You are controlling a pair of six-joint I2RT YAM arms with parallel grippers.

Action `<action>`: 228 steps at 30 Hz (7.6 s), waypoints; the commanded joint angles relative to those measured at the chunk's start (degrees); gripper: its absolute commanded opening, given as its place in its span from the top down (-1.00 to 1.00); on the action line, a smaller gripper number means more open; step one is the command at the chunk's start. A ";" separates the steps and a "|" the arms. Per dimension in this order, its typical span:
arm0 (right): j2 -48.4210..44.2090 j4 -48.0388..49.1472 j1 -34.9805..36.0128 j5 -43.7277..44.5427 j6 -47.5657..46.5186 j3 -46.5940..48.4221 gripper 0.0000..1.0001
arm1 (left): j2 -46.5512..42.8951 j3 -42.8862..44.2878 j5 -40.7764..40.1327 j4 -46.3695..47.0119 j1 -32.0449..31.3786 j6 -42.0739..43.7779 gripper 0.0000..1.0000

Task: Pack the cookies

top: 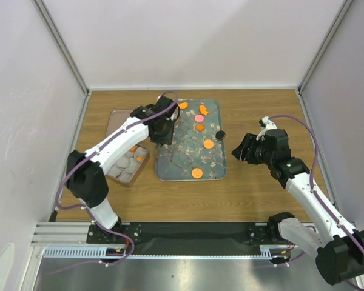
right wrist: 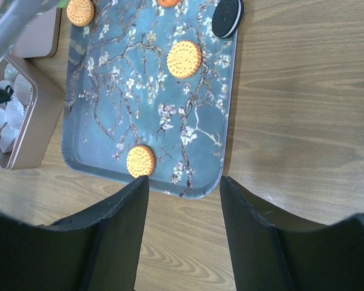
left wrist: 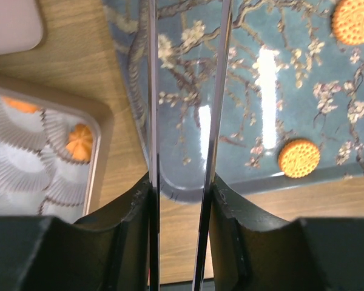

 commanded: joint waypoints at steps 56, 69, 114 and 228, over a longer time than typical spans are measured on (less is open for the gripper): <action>-0.23 1.26 -0.45 1.53 -0.01 0.25 -0.13 | -27.65 -14.39 -3.65 -7.05 0.63 -8.41 0.07; 0.12 0.73 -1.59 3.02 -0.01 0.43 -0.13 | -3.04 -1.03 -4.44 -1.95 -18.00 -5.42 0.00; -0.84 0.82 -2.03 1.71 -0.01 0.17 -0.13 | 16.04 9.88 -4.70 -1.06 -20.73 -2.35 0.01; -0.49 1.00 0.16 0.30 -0.10 0.17 -0.13 | -49.17 -41.98 1.63 -11.34 8.53 -11.75 0.04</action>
